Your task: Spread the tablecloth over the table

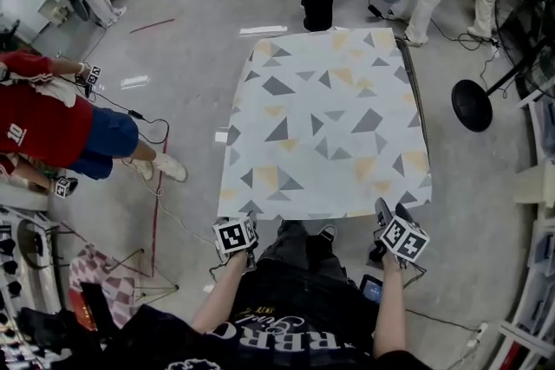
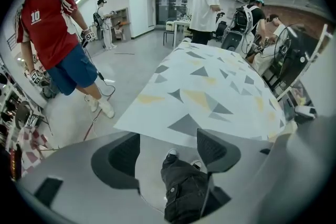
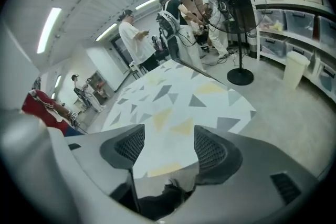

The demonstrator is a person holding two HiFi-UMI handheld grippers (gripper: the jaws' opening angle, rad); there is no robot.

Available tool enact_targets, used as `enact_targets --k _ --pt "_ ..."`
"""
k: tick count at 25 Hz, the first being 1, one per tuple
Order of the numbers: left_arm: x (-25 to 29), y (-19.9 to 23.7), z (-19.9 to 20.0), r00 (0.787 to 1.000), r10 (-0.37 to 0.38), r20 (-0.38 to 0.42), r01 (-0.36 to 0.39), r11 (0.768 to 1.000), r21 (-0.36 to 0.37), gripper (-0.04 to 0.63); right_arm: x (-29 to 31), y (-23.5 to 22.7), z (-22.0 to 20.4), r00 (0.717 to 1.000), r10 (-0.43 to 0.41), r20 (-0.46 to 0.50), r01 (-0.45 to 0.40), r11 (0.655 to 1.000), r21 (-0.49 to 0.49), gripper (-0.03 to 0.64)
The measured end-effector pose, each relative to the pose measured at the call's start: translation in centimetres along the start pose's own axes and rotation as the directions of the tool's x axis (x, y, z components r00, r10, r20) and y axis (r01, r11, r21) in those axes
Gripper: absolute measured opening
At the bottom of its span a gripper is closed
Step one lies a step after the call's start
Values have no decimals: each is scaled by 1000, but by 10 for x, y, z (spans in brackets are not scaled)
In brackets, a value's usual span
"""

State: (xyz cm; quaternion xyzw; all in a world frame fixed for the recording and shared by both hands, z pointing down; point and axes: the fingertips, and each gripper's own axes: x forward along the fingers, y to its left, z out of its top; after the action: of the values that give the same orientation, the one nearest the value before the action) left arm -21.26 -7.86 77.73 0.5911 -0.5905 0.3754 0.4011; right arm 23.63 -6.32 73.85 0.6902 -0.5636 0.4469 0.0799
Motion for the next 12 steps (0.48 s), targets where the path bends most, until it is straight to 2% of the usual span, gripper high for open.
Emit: enact_targets --k 5,9,12 --pt "-9 -3 4 996 -55 65 53 998 30 334 5 52 3 992 127 0 -127 991 -41 287" --pt "-22 -2 22 993 -24 114 1 980 198 334 -3 85 2 986 167 -12 -168 981 -98 275" --pt "-41 -2 40 977 -27 209 -29 965 260 334 -11 108 -1 981 194 -7 -193 975 -112 269"
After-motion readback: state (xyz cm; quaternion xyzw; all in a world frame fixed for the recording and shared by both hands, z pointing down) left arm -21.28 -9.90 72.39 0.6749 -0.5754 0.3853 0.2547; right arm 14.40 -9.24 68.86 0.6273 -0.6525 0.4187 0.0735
